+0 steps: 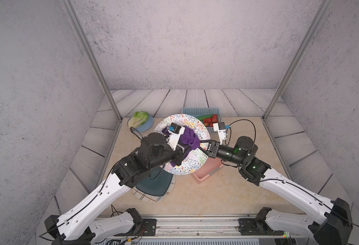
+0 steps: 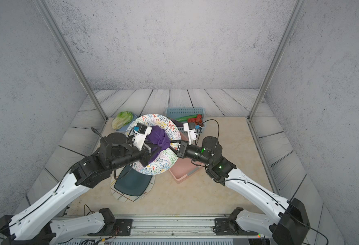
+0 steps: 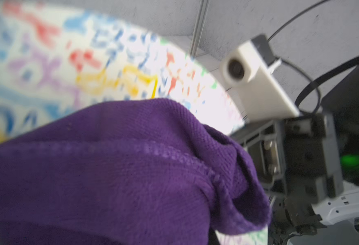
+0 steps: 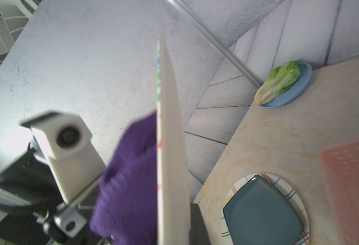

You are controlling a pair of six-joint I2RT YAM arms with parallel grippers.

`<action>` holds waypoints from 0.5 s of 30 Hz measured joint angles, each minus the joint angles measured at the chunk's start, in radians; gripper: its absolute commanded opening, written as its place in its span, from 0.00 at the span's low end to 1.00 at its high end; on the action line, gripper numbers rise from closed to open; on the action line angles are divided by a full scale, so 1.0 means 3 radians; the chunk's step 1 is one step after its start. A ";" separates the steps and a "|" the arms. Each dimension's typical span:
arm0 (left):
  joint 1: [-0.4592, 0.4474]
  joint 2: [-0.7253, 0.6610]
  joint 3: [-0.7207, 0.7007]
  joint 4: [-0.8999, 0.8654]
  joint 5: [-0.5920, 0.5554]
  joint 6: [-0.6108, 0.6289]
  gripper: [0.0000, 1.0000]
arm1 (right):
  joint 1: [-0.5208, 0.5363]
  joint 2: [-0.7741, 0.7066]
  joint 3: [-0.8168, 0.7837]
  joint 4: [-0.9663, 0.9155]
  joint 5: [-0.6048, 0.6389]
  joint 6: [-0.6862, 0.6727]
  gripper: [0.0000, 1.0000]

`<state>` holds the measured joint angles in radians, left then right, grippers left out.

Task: Wipe the wet plate dry
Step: Wipe the plate with towel.

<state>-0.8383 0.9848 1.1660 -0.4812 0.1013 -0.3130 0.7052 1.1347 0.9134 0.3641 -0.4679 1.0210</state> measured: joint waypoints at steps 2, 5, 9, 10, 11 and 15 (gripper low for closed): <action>-0.0004 -0.0148 -0.0182 -0.0060 -0.0037 -0.0097 0.00 | -0.0127 -0.0006 -0.0001 0.0107 0.0036 0.0015 0.00; 0.0000 -0.0148 -0.0154 -0.0086 -0.0003 -0.0131 0.00 | -0.0055 0.0006 0.0039 0.0150 0.0074 -0.0090 0.00; -0.0003 0.0172 0.0281 -0.0165 0.0075 -0.0070 0.00 | 0.0251 0.0075 0.0074 0.0146 0.0164 -0.0272 0.00; 0.0056 0.0219 0.0365 -0.0177 0.0104 -0.0052 0.00 | 0.0294 0.0078 0.0043 0.0172 0.0179 -0.0262 0.00; 0.0169 0.0234 0.0417 -0.0187 0.0167 -0.0050 0.00 | 0.0315 0.0074 -0.0013 0.0228 0.0191 -0.0238 0.00; 0.1020 0.0210 0.0533 -0.0233 0.0309 -0.0127 0.00 | 0.0385 -0.0154 -0.0497 0.0416 0.0202 -0.0100 0.00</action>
<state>-0.5323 1.0477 1.3258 -0.5510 0.1940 -0.3511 0.8207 1.0885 0.7643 0.4889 -0.4072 0.9909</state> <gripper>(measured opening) 0.112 0.090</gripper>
